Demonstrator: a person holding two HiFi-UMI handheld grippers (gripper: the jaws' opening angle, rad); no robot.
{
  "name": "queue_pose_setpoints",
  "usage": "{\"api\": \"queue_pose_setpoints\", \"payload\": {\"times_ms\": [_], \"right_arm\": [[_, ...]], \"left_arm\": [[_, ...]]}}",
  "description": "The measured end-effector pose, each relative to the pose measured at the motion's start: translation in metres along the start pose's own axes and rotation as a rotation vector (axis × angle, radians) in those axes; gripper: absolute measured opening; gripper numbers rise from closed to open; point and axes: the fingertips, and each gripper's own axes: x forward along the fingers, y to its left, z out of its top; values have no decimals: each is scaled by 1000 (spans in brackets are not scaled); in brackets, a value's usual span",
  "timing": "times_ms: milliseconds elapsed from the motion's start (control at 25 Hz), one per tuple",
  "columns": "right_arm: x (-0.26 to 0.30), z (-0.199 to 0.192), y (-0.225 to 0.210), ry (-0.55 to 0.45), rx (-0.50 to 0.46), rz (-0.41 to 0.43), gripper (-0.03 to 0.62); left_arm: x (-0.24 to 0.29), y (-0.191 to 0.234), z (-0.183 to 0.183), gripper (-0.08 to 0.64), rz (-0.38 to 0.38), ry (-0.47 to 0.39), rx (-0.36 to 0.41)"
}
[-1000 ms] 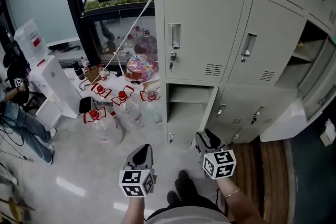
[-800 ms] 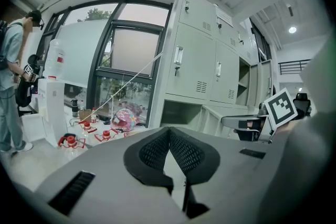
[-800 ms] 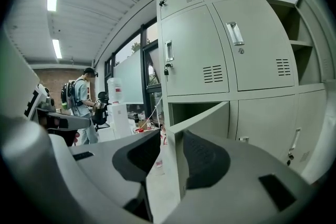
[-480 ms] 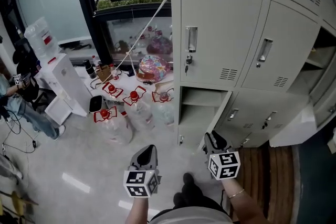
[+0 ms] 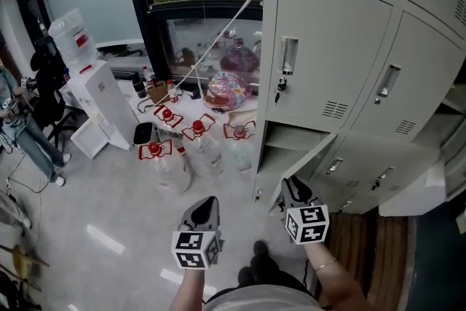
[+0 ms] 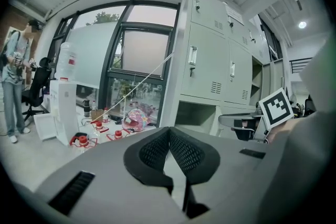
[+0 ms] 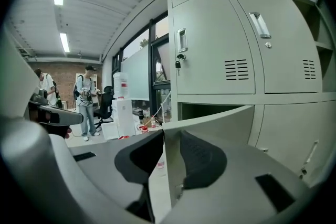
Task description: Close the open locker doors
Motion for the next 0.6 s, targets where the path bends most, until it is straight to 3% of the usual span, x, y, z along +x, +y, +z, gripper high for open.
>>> {"api": "queue_pose_setpoints", "payload": {"times_ms": [600], "right_arm": [[79,21,3,14,-42,89,86]], "left_arm": [[41,27,16,21,95,-3,-24]]}}
